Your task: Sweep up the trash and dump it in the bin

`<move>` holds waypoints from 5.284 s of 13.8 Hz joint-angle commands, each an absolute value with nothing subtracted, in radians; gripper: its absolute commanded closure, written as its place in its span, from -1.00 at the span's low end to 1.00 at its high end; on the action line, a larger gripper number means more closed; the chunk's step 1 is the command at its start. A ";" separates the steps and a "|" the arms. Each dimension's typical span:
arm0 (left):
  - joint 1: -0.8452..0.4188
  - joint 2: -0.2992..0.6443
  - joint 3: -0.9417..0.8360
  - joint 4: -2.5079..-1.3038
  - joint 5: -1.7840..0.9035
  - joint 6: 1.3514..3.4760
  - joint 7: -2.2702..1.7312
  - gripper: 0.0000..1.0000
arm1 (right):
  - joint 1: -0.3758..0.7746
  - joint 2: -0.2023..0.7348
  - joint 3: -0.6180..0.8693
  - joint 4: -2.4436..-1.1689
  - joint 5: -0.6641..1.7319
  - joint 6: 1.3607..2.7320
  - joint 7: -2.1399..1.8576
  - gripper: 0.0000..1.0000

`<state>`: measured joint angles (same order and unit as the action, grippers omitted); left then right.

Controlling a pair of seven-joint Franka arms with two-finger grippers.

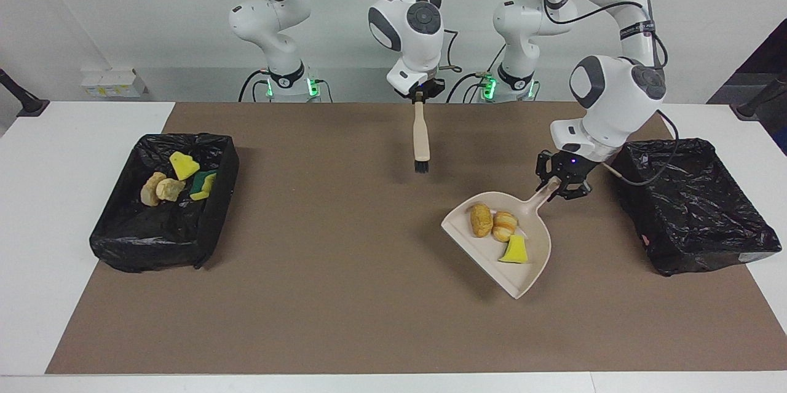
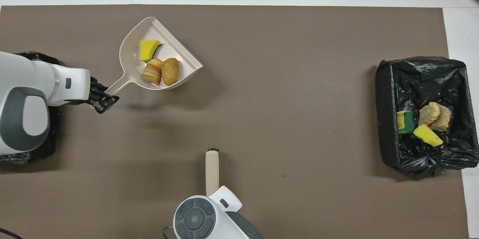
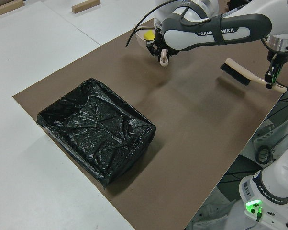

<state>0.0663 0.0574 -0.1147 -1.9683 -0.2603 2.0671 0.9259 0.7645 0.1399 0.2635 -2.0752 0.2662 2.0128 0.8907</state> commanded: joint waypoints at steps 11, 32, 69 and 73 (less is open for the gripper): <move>0.389 -0.094 -0.081 -1.789 -0.232 1.645 0.891 1.00 | 0.758 0.164 0.261 -2.123 0.285 2.054 0.887 0.73; 0.526 -0.012 0.018 -1.758 0.506 1.749 1.264 1.00 | 0.292 -0.110 0.238 -1.930 0.080 1.823 0.811 -1.00; -0.159 -0.087 -0.020 -1.666 0.227 1.539 0.360 1.00 | -0.083 -0.032 0.143 -1.549 -0.017 1.532 0.250 -1.00; -0.290 -0.090 -0.021 -1.725 0.095 1.574 0.033 1.00 | -0.086 -0.034 0.143 -1.551 -0.015 1.523 0.252 -1.00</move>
